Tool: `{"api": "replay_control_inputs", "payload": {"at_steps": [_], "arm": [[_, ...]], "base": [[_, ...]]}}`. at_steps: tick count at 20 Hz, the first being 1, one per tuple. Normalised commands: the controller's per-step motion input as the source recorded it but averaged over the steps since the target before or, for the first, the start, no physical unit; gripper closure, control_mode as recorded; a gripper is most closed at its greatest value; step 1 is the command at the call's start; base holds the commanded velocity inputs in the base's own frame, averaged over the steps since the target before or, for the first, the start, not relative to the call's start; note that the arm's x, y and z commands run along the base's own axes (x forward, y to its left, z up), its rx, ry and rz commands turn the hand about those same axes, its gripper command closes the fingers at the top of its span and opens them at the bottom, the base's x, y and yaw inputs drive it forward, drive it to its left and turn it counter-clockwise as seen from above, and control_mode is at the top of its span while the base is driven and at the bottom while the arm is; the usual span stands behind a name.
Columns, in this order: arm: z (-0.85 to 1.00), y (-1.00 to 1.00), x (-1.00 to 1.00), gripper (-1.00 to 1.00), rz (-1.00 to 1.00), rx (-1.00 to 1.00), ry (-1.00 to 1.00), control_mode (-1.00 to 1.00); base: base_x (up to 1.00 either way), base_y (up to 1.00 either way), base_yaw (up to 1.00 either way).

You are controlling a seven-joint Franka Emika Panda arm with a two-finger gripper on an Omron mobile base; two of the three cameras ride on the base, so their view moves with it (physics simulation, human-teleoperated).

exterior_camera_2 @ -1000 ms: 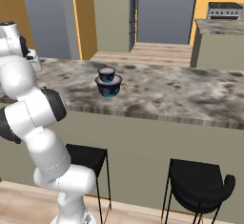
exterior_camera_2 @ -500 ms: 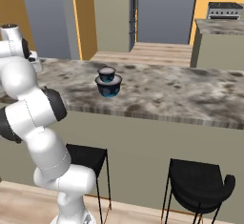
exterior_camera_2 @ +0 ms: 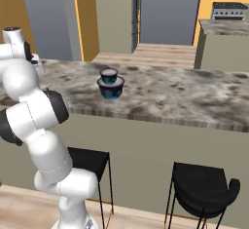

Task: Stack the yogurt containers by placing the smaller containers on top of the larger containers.

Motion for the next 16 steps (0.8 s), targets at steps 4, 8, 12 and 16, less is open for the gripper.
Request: {"api": "replay_control_inputs", "payload": {"at_steps": [4,8,12,16], "arm": [[-0.03,-0.07,0.07,-1.00,0.02,0.02,0.00,-1.00],[-0.01,-0.08,0.05,-1.00,0.01,0.03,0.00,-1.00],[-0.08,0.00,0.00,-1.00,0.01,0.03,0.00,-1.00],[-0.17,0.00,0.00,-1.00,0.01,0.01,0.00,-1.00]], "base": [[0.00,0.00,0.00],[0.00,0.00,0.00],[0.00,0.00,0.00],[0.00,0.00,0.00]]}}
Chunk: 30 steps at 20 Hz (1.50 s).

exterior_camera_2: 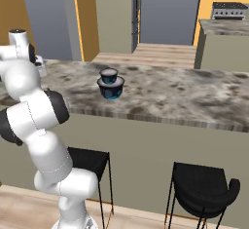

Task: Stack the yogurt containers by placing the smaller containers on top of the larger containers.

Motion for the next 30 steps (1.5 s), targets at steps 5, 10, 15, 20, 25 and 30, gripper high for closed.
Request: {"api": "replay_control_inputs", "payload": {"at_steps": [5,10,15,20,25,30], "arm": [[-0.20,0.00,0.00,-1.00,0.01,0.00,0.00,-1.00],[-0.13,0.00,0.00,-1.00,0.00,0.00,0.00,-1.00],[-0.08,0.00,0.00,-1.00,0.00,0.00,0.00,-1.00],[-0.07,0.00,0.00,-1.00,0.00,0.00,0.00,-1.00],[-0.02,0.00,0.00,1.00,0.00,0.00,0.00,-1.00],[0.00,0.00,0.00,1.00,0.00,0.00,0.00,-1.00]], "base": [[0.00,0.00,0.00],[0.00,0.00,0.00],[0.00,0.00,0.00],[0.00,0.00,0.00],[0.00,0.00,0.00],[0.00,0.00,0.00]]}}
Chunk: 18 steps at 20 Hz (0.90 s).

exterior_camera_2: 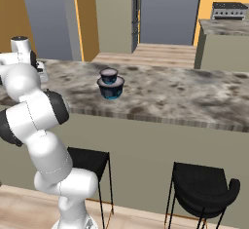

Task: Stack the yogurt containers by placing the smaller containers on top of the larger containers.

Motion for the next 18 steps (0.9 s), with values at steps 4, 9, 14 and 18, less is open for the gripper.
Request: {"api": "replay_control_inputs", "payload": {"at_steps": [4,9,14,18], "arm": [[0.01,0.00,0.00,1.00,0.00,0.00,0.00,-1.00],[0.32,-0.02,0.02,1.00,0.00,0.01,0.00,-1.00],[0.41,0.00,0.10,1.00,0.00,0.00,0.00,-1.00],[0.34,0.00,0.04,1.00,0.00,0.00,0.00,-1.00]], "base": [[0.00,0.00,0.00],[0.00,0.00,0.00],[0.00,0.00,0.00],[0.00,0.00,0.00]]}}
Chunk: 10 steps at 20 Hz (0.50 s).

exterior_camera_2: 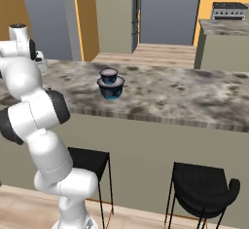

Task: Stack the yogurt containers by placing the smaller containers on top of the larger containers.

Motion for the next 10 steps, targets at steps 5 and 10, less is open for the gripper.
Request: {"api": "replay_control_inputs", "payload": {"at_steps": [5,10], "arm": [[0.29,0.00,0.00,1.00,0.00,0.00,0.00,-1.00],[0.24,-0.01,0.00,1.00,0.00,0.00,0.00,-1.00]], "base": [[0.00,0.00,0.00],[0.00,0.00,0.00]]}}
